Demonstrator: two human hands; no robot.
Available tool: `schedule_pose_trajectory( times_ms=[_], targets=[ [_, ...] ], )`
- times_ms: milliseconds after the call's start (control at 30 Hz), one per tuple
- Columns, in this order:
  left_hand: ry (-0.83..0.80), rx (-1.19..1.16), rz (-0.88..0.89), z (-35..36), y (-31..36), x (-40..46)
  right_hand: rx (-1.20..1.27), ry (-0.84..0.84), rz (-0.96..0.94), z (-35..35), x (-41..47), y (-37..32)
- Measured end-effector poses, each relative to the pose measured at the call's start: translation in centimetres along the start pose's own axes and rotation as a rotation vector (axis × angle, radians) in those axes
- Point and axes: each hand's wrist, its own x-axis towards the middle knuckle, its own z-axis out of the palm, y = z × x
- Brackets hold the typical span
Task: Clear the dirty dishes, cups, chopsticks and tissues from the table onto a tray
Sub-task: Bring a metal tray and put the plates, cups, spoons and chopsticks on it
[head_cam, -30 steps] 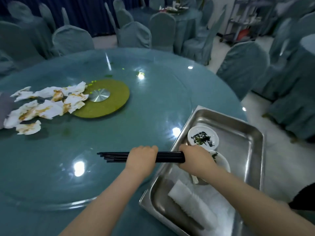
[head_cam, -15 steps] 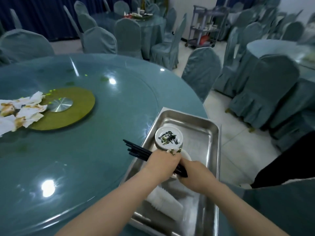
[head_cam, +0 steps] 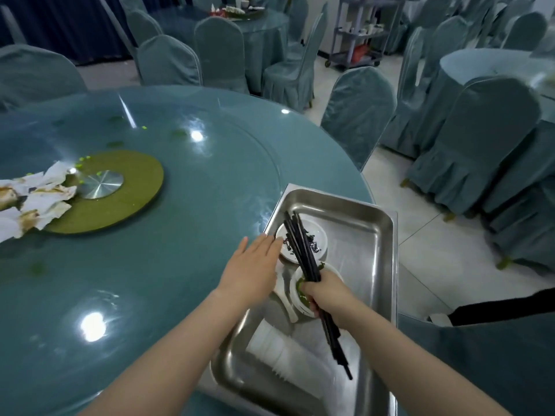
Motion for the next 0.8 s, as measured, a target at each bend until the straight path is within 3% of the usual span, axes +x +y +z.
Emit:
schedule_pose_trajectory(
  times_ms=[133, 400, 800],
  targets=[
    [-0.047, -0.026, -0.077, 0.4, -3.0, -1.2, 0.252, -0.028, 0.139, 2.0, 2.3, -1.5],
    [-0.117, -0.072, -0.175, 1.8, -7.7, -3.5, 0.354, -0.012, 0.225, 7.9, 7.0, -2.8],
    [-0.103, -0.264, -0.3, 2.6, -10.8, -5.7, 0.282, 0.072, 0.294, 9.8, 11.5, -2.4]
  ],
)
